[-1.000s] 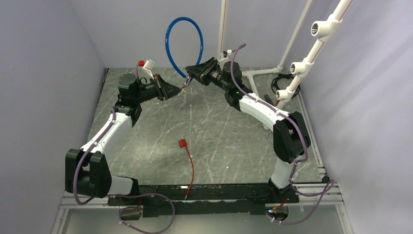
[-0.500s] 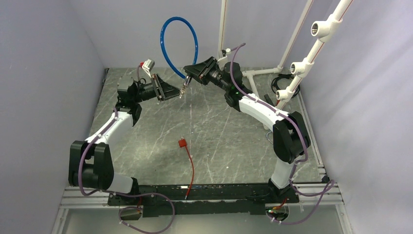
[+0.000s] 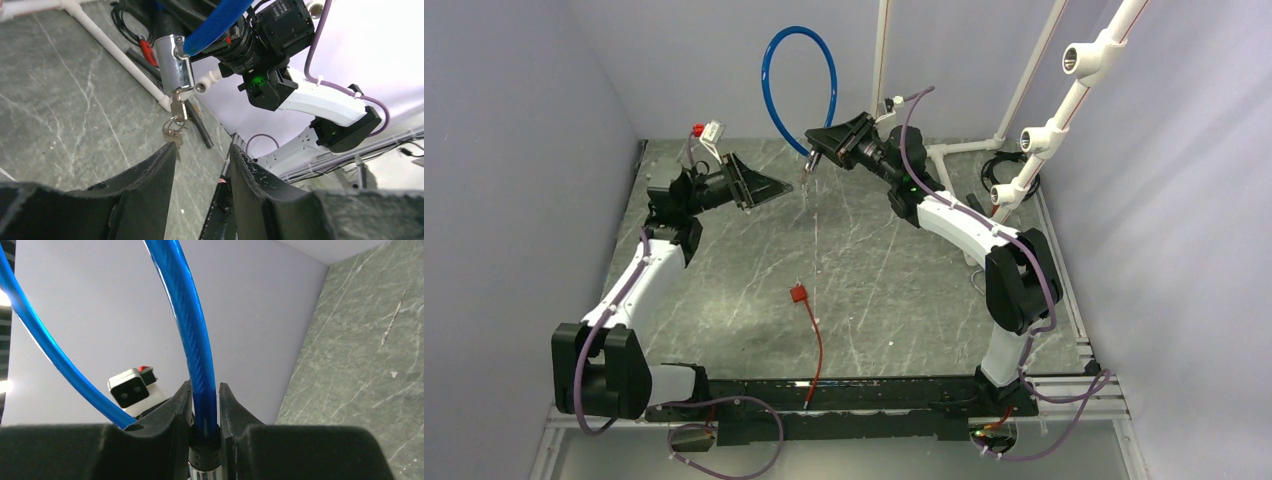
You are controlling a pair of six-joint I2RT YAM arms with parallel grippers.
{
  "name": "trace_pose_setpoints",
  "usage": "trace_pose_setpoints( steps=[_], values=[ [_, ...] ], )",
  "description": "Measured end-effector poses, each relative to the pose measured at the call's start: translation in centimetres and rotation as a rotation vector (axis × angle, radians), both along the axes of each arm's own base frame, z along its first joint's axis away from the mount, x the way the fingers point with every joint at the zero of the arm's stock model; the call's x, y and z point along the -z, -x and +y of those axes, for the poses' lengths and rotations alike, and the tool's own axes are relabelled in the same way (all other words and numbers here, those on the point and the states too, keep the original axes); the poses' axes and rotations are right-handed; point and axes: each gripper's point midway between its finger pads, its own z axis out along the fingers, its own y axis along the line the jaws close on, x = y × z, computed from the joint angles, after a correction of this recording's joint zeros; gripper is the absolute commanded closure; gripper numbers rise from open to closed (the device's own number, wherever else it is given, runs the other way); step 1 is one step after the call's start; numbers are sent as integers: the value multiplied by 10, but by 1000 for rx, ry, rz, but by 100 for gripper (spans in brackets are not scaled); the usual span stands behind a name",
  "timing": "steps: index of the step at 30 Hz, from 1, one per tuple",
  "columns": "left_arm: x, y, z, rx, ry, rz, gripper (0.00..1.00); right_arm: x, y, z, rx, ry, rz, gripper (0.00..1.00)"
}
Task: Lock with the key
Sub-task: Lock the lock.
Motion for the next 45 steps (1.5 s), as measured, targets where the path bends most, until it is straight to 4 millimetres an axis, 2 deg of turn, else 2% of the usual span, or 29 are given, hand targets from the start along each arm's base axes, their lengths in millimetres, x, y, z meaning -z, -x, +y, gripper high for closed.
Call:
trace_pose_setpoints(
  steps=[3, 10, 14, 23, 29, 35, 39, 45],
  values=[
    [-3, 0, -2, -10, -14, -40, 53, 0, 0, 0, 0, -1, -1, 100],
    [9, -7, -17, -14, -35, -21, 57, 8, 1, 0, -1, 8, 13, 100],
    [5, -14, -16, -37, -34, -27, 61, 10, 4, -2, -1, 11, 19, 100],
    [8, -24, -15, -84, -53, -53, 59, 3, 10, -6, -2, 3, 5, 100],
    [12, -22, -27, -39, -44, -41, 59, 4, 11, -6, -4, 5, 6, 100],
    [10, -16, -31, -9, -30, -32, 58, 4, 11, -6, -3, 4, 6, 100],
    [10, -16, -31, -6, -30, -30, 65, 4, 11, -5, -4, 4, 5, 100],
    [11, -16, -32, 1, -22, -15, 84, 4, 11, -5, -4, 4, 5, 100]
  ],
)
